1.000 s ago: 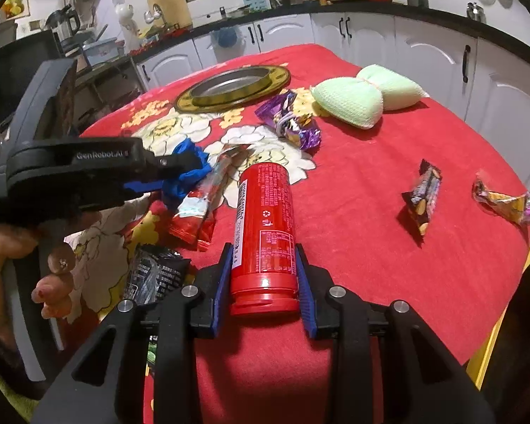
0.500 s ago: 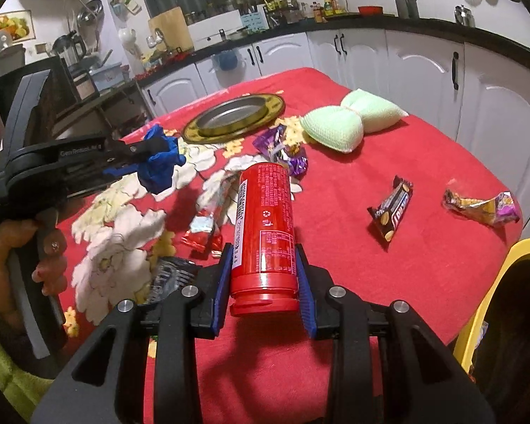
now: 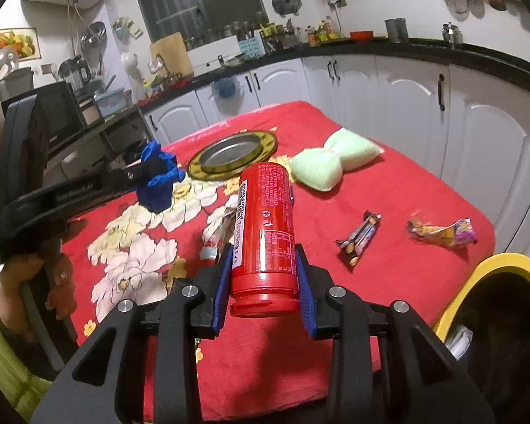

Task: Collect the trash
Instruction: 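Carry the red can and blue cloth over the yellow-rimmed bin with both tools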

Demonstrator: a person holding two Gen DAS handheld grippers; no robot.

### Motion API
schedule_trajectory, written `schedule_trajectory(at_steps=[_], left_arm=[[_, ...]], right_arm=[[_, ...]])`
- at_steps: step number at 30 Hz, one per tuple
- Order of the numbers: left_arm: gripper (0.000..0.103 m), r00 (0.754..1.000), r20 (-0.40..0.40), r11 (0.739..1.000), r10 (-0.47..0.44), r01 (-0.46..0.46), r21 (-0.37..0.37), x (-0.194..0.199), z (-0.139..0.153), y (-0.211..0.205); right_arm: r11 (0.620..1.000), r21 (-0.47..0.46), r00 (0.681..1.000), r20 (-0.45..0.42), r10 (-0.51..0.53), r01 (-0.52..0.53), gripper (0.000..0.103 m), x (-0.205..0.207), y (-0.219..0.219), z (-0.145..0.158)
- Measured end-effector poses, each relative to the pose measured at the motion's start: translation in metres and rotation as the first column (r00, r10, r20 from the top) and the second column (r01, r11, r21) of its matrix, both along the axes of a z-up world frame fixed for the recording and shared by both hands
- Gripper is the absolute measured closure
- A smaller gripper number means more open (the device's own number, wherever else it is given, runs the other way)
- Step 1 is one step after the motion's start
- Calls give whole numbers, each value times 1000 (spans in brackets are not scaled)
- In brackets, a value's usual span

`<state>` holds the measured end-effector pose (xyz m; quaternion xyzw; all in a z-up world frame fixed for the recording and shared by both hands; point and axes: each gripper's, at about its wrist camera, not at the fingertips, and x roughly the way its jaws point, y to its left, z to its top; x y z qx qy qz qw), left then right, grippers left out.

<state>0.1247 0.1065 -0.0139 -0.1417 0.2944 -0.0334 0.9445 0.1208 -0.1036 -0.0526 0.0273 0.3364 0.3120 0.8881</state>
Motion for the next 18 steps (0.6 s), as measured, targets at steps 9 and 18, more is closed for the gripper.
schedule_trajectory(at_steps=[9,18], left_arm=[[90,996,31,996,-87,85,35,-11,8,-34],[90,986,50,987,-158,156,51,-21,12,-63]], right_arm=[[999,12,998,26,-50,50,71,-2,-24,13],[994,21,993,48,-107,106,71,-5,-51,21]])
